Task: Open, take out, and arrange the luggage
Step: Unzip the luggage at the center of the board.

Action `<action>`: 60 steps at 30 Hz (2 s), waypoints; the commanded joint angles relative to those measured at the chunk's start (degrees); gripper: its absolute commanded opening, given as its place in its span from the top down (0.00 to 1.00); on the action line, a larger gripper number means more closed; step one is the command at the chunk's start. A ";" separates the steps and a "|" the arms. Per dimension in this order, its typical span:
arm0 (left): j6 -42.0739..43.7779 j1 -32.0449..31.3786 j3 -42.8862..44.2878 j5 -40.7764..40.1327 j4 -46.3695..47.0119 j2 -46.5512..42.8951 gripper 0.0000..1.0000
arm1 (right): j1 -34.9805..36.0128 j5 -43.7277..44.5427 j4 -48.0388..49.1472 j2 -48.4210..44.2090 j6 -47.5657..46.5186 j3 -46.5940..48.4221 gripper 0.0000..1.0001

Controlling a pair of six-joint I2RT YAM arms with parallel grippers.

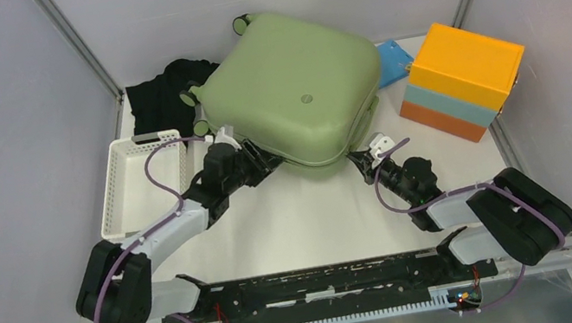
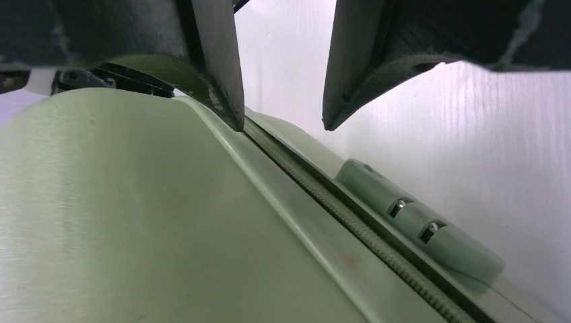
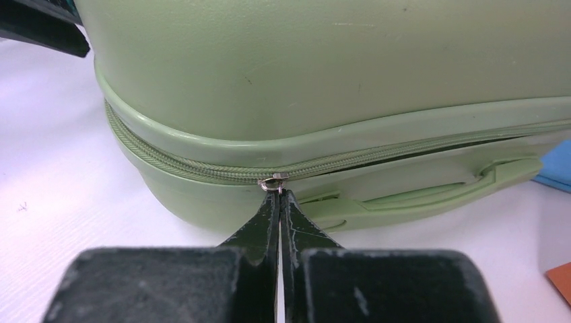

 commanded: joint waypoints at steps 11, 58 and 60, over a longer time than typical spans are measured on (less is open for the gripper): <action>-4.62 -2.18 4.62 -4.86 0.54 4.19 0.42 | -0.61 6.03 -0.30 -1.05 -0.75 1.00 1.00; 2.00 0.82 2.02 -14.91 -16.63 3.12 0.98 | -0.66 17.09 -11.88 -5.95 -4.52 2.23 1.00; 2.25 2.07 1.35 -14.13 -16.48 2.24 0.98 | -0.64 16.52 -12.61 -6.97 -4.59 2.37 1.00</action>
